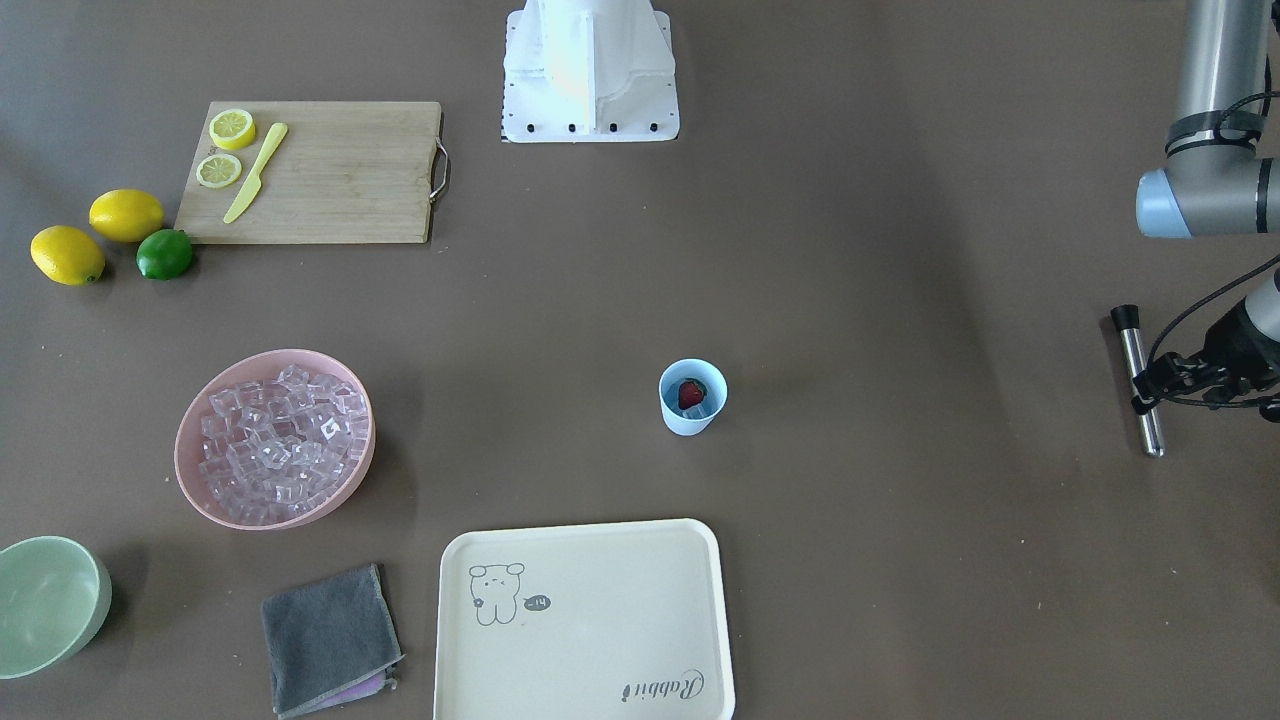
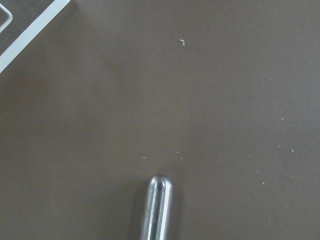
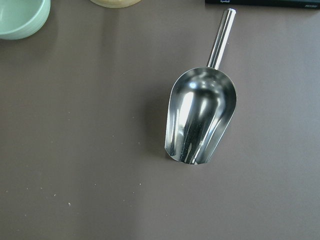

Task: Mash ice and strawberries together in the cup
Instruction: 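Move the left gripper to the steel muddler lying on the table, then grasp the steel muddler upright with the left gripper and lift it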

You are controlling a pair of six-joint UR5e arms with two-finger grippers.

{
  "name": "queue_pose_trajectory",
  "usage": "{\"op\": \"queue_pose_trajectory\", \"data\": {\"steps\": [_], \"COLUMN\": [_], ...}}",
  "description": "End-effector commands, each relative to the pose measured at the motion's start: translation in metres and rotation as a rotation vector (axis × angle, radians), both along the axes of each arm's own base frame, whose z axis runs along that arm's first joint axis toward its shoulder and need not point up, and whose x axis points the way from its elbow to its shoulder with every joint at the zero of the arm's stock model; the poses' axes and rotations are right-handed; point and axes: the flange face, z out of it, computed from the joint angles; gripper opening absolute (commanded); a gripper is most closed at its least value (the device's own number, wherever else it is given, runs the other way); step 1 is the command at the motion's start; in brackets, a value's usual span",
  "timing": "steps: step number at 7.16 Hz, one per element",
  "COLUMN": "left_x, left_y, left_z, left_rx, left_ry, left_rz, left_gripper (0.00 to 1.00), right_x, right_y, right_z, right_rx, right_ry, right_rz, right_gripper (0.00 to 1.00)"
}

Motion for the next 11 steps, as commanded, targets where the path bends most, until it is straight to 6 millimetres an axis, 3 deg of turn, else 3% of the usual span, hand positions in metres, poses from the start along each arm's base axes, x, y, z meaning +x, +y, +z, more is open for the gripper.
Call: {"op": "queue_pose_trajectory", "data": {"steps": [1, 3, 4, 5, 6, 7, 9, 10, 11], "left_x": [0.019, 0.029, 0.028, 0.028, 0.028, 0.028, 0.029, 0.031, 0.031], "left_y": [0.011, 0.023, 0.024, 0.024, 0.025, 0.024, 0.023, 0.020, 0.016], "left_z": [0.013, 0.028, 0.028, 0.031, 0.035, 0.036, 0.026, 0.012, -0.015], "left_rx": [0.012, 0.019, 0.022, 0.020, 0.019, 0.028, 0.066, 0.088, 0.135], "left_ry": [0.007, 0.008, 0.009, 0.007, 0.003, 0.000, 0.010, 0.022, 0.039], "left_rz": [0.042, 0.058, 0.061, 0.060, 0.066, 0.077, 0.102, 0.104, 0.099], "left_gripper": [0.95, 0.94, 0.89, 0.76, 0.18, 0.00, 0.00, 0.00, 0.00], "right_x": [0.000, 0.000, 0.000, 0.000, 0.001, 0.001, 0.001, 0.001, 0.002], "right_y": [-0.001, -0.002, -0.002, -0.003, -0.001, -0.001, -0.002, -0.001, 0.000], "right_z": [-0.001, -0.003, -0.003, -0.003, -0.001, -0.001, -0.002, -0.001, -0.001], "right_rx": [0.003, 0.007, 0.007, 0.007, 0.003, 0.003, 0.003, 0.001, 0.001], "right_ry": [0.000, 0.000, 0.000, 0.002, 0.001, 0.001, 0.001, 0.001, 0.000], "right_rz": [0.000, 0.000, 0.000, 0.000, 0.002, 0.002, 0.002, 0.002, 0.004], "right_gripper": [1.00, 1.00, 1.00, 1.00, 1.00, 1.00, 1.00, 1.00, 1.00]}}
